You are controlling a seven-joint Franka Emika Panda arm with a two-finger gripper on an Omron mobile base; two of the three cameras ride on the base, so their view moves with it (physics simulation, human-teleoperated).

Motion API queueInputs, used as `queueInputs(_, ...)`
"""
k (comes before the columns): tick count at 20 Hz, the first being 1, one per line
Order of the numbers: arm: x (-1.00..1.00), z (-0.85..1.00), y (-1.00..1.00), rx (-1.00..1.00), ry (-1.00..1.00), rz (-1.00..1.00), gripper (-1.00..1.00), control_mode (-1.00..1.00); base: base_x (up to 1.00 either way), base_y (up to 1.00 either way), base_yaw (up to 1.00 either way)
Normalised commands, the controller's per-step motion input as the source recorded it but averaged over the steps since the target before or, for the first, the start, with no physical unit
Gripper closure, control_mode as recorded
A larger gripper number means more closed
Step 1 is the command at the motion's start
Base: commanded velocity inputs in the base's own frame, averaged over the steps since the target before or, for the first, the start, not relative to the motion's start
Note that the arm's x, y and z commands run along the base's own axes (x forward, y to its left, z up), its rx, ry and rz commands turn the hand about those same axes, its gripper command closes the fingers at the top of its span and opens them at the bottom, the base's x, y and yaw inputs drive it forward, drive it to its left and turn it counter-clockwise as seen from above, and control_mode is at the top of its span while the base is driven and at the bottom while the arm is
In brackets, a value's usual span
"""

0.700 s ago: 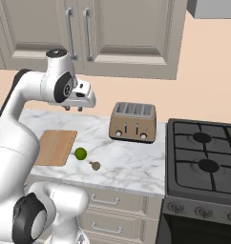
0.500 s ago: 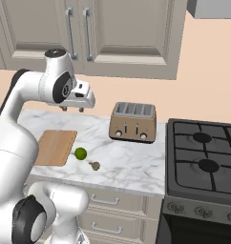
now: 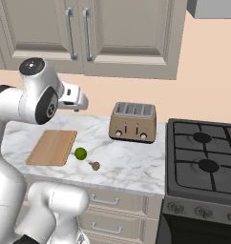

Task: Open the cabinet. Place the bowl and condiment on the counter. Then place the lime and garlic on the cutting board.

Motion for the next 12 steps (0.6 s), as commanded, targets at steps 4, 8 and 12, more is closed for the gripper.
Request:
queueInputs(4,-0.3,0.5,0.11,0.0,-0.32,0.0,-1.0,-1.0,0.0,0.0,0.0)
queueInputs(8,0.0,0.57,0.26,0.0,-0.34,0.0,-1.0,-1.0,0.0,0.0,0.0)
queueInputs(12,0.0,0.62,0.25,0.0,-0.31,0.0,-1.0,-1.0,0.0,0.0,0.0)
